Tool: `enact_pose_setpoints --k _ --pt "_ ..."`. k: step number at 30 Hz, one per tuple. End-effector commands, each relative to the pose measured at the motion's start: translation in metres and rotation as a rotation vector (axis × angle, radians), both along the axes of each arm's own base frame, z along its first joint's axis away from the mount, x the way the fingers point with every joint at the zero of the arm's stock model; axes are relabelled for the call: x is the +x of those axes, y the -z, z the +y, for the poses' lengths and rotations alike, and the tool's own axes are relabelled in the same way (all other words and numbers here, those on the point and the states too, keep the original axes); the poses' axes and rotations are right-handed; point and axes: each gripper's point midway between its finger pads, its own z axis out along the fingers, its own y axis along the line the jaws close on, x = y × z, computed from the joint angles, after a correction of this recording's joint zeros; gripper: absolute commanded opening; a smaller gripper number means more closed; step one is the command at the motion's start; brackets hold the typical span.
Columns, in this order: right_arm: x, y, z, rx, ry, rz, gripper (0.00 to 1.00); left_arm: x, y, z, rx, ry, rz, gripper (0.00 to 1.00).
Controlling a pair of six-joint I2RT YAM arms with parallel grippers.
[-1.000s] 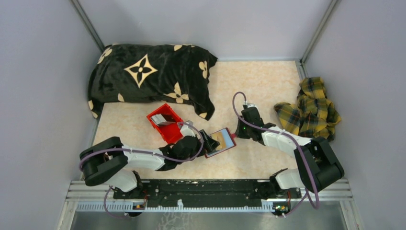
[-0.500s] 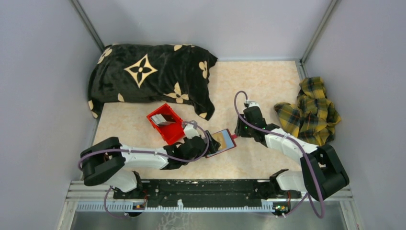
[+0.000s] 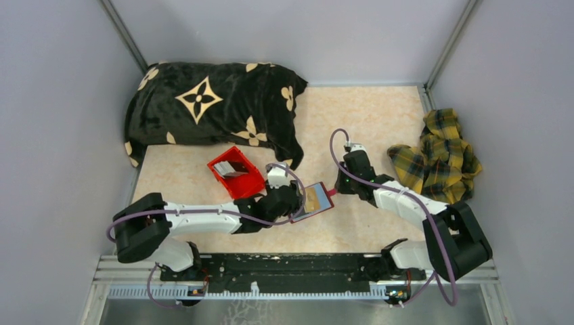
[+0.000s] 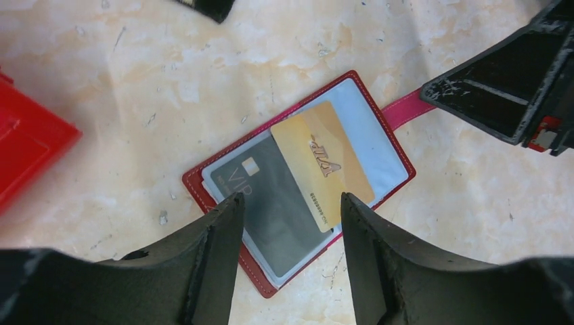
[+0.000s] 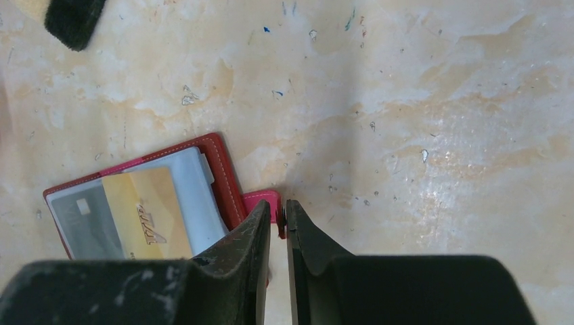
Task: Put the credit cards into the card holder
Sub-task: Insert the credit card into the card holder.
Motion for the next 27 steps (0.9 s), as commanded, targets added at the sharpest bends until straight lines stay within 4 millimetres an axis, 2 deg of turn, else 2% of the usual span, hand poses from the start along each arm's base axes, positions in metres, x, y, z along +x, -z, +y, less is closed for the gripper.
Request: enact_pose_setpoints --k 1,7,10,27 --pt "0.019 -0.016 0.011 0.021 -0.012 -0.062 0.15 0.004 -0.002 -0.005 0.140 0.086 -0.059 0.58" --pt "0.019 -0.011 0.011 0.016 -0.016 -0.051 0.14 0.005 0.015 -0.017 0.240 0.164 -0.044 0.41" --pt "0.019 -0.010 0.012 0.021 -0.019 -0.049 0.13 0.005 0.026 -0.020 0.302 0.188 -0.022 0.28" --pt "0.017 -0.008 0.012 0.024 -0.023 -0.051 0.11 0.001 0.061 -0.022 0.403 0.240 0.031 0.25"
